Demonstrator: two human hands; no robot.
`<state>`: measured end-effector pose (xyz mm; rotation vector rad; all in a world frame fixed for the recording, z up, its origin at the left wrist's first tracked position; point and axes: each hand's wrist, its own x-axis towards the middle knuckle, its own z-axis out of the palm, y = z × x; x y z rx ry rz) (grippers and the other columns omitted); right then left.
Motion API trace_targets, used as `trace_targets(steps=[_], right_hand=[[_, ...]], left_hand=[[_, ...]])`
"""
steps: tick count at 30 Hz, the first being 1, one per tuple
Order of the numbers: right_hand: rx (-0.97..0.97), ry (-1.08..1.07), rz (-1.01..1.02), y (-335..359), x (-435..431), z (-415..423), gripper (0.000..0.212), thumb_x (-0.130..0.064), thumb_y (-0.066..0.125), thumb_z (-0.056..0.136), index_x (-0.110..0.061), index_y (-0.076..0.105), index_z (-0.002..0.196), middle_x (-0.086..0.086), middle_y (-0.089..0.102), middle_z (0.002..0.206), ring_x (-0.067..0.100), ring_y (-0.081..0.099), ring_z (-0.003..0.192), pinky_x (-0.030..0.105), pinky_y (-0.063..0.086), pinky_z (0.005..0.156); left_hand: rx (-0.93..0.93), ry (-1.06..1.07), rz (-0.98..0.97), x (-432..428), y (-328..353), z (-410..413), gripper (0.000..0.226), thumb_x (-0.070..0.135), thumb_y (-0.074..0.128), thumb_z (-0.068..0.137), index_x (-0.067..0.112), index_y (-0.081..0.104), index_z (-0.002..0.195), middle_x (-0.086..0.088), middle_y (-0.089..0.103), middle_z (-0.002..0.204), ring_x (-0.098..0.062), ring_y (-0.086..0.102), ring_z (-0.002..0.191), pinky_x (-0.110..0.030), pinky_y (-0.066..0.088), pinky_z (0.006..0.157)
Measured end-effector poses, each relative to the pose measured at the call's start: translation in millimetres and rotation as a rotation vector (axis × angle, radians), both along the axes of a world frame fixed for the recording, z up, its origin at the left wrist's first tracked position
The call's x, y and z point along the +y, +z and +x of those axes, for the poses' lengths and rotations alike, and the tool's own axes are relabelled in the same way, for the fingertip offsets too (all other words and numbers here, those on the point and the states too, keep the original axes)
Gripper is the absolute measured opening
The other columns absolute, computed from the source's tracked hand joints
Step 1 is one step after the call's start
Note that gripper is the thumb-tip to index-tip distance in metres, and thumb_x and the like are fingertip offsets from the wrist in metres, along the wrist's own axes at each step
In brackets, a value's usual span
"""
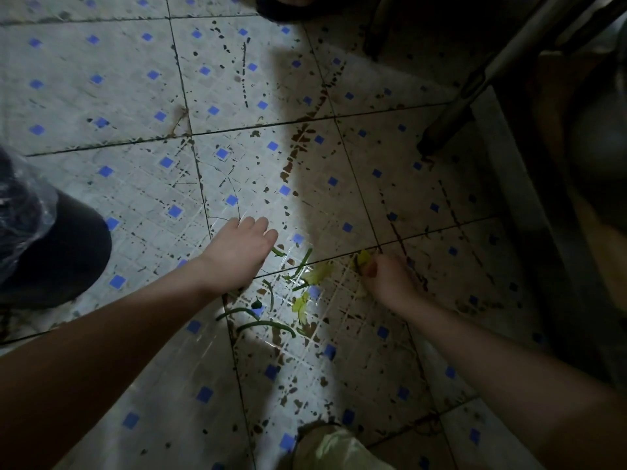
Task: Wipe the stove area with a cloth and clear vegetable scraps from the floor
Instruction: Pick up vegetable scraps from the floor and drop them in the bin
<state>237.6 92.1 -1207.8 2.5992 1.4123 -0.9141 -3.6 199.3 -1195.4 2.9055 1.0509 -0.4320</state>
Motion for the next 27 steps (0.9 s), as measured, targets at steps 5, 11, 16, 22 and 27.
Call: trace_targets(steps=[5,11,16,22,27], right_hand=[[0.016,-0.085,0.033,-6,2,-4,0.010,-0.017,0.069,0.082,-0.014,0.059,0.085,0.007,0.059,0.101,0.026,0.059,0.096,0.026,0.041,0.070],[0.112,-0.170,0.064,-11,6,-10,0.068,-0.009,0.073,0.079,-0.007,0.035,0.135,0.015,0.048,0.133,0.031,0.050,0.120,0.034,0.046,0.093],[0.096,-0.037,0.066,-12,3,-14,0.048,-0.007,0.066,0.083,-0.007,0.043,0.126,0.014,0.045,0.134,0.030,0.047,0.121,0.033,0.043,0.096],[0.092,0.209,0.031,-9,-5,-14,0.032,0.001,0.052,0.085,-0.006,0.049,0.117,0.016,0.044,0.132,0.029,0.041,0.122,0.033,0.037,0.095],[0.143,0.302,0.056,-6,-5,-20,0.028,-0.003,0.055,0.085,-0.016,0.051,0.109,0.007,0.045,0.124,0.027,0.048,0.110,0.034,0.043,0.083]], left_hand=[[-0.008,0.003,0.025,-2,2,-6,0.018,0.020,0.047,0.092,0.015,0.048,0.110,-0.006,0.051,0.105,-0.024,0.051,0.094,-0.034,0.039,0.079],[0.007,0.008,0.025,-2,3,-9,0.021,0.022,0.044,0.095,0.015,0.046,0.115,-0.006,0.050,0.112,-0.025,0.051,0.101,-0.035,0.039,0.084],[0.028,-0.011,0.024,-3,3,-8,0.023,0.021,0.043,0.095,0.014,0.046,0.118,-0.007,0.050,0.114,-0.025,0.051,0.103,-0.036,0.039,0.086],[0.099,-0.038,-0.024,-14,2,-13,0.033,0.013,0.047,0.090,0.013,0.043,0.122,-0.008,0.046,0.119,-0.026,0.048,0.107,-0.036,0.038,0.088],[0.120,-0.028,-0.041,-20,1,-18,0.029,0.015,0.047,0.092,0.015,0.043,0.121,-0.007,0.046,0.119,-0.024,0.047,0.107,-0.036,0.038,0.091]])
